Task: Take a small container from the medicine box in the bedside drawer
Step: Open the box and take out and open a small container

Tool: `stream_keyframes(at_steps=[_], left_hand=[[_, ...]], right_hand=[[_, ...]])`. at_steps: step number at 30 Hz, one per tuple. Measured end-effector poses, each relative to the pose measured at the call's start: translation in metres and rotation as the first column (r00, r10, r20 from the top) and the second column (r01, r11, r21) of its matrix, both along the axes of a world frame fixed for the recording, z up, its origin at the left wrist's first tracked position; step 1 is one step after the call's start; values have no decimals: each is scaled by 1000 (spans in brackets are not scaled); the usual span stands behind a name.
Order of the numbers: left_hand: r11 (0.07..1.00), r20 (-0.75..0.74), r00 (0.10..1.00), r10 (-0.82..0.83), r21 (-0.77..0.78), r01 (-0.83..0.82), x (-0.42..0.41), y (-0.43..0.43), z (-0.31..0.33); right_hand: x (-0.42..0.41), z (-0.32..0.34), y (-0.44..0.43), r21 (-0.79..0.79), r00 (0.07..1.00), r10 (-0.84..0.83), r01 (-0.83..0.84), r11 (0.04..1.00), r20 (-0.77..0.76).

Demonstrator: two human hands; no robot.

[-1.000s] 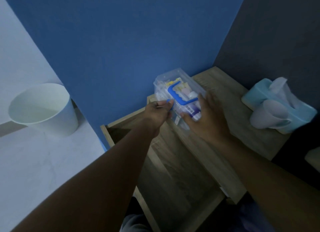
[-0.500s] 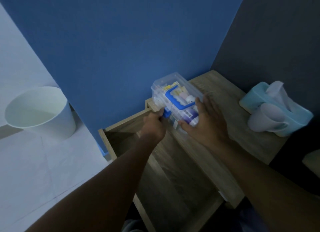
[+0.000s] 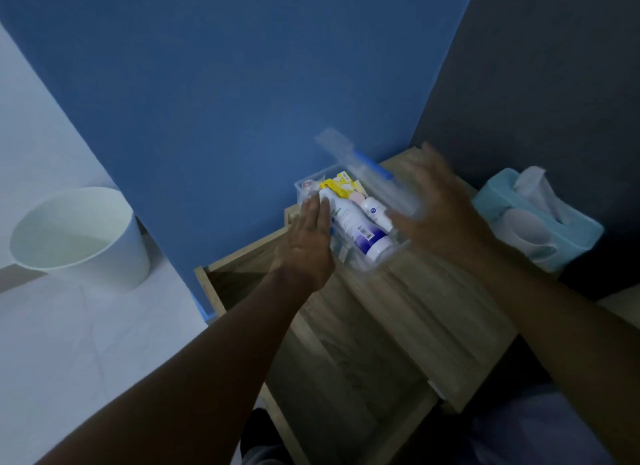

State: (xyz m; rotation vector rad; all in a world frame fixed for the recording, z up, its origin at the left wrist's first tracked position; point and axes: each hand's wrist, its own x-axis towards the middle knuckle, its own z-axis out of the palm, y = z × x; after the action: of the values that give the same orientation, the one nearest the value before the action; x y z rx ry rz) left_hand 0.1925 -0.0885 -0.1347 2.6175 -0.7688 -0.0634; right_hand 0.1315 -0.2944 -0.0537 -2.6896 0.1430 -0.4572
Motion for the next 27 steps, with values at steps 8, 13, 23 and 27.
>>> stream_keyframes(at_steps=[8,13,23,27], left_hand=[[986,-13,997,-72,150,73,1,-6,-7],[976,17,994,-105,195,100,0,-3,-5],[965,63,990,-128,238,109,-2,1,-4],[969,53,990,-133,216,118,-3,1,-6]], right_hand=[[4,-15,-50,122,942,-291,273,954,166],[13,-57,-43,422,893,-450,399,814,22],[13,-73,-39,362,851,-513,517,776,-116],[32,-53,-25,182,939,-263,226,957,220]])
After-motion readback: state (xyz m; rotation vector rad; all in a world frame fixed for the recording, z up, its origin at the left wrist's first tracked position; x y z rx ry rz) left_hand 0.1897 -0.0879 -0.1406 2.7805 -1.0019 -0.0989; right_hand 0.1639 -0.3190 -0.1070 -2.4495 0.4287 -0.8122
